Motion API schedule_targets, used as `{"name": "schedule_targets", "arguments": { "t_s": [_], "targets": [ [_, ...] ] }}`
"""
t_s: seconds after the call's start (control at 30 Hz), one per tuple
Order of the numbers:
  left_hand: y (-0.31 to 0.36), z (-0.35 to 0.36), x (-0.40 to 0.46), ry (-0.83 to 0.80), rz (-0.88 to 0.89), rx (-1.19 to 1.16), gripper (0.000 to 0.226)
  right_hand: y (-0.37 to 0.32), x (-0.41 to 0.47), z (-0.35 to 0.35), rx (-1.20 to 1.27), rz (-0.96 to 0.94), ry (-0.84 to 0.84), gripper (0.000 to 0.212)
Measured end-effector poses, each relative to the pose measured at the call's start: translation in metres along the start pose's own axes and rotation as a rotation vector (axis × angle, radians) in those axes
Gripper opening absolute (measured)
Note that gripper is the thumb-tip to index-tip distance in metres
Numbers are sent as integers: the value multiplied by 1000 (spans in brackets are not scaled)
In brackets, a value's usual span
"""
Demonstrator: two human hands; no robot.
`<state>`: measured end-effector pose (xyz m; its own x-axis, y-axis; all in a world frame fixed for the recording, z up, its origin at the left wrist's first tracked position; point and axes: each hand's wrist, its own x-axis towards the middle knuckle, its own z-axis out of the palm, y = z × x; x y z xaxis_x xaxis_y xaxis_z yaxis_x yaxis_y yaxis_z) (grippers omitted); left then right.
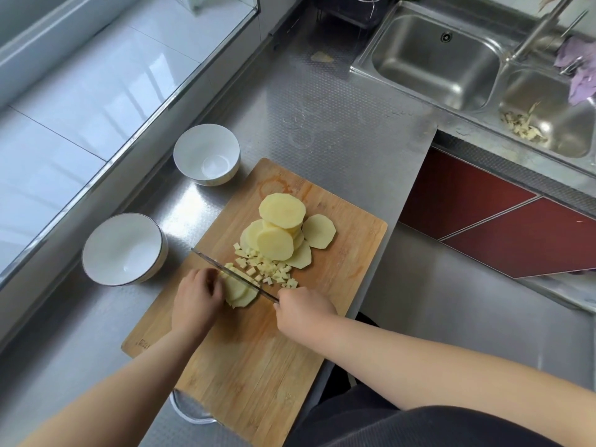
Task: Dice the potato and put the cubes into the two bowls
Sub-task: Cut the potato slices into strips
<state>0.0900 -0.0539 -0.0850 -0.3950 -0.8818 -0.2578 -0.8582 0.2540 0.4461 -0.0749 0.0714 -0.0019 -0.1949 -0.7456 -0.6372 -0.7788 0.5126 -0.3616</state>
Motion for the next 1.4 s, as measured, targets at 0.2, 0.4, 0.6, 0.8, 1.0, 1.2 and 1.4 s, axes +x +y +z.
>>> {"name": "schedule_targets", "arguments": {
  "t_s": [0.2,0.4,0.6,0.8,1.0,1.2,1.4],
  "targets": [
    [-1,0,4,-4,0,-10,21,-2,-1,2,-4,28,3,21],
    [-4,1,5,-3,19,-21,17,-3,-1,0,20,61,-17,22],
    [-5,0,5,-4,20,-53,18,-9,7,-1,30,127,-88,19],
    [-7,2,6,1,11,-76,17,-9,13,10,24,190,-114,20],
    [-5,3,6,4,10,-70,11,-2,16,13,124,217,-127,30],
    [-7,2,7,-6,13,-71,8,10,16,4,280,216,-124,29],
    [-17,2,8,-22,2,-108,10,-4,0,3,193,88,-37,34]
  ]
}}
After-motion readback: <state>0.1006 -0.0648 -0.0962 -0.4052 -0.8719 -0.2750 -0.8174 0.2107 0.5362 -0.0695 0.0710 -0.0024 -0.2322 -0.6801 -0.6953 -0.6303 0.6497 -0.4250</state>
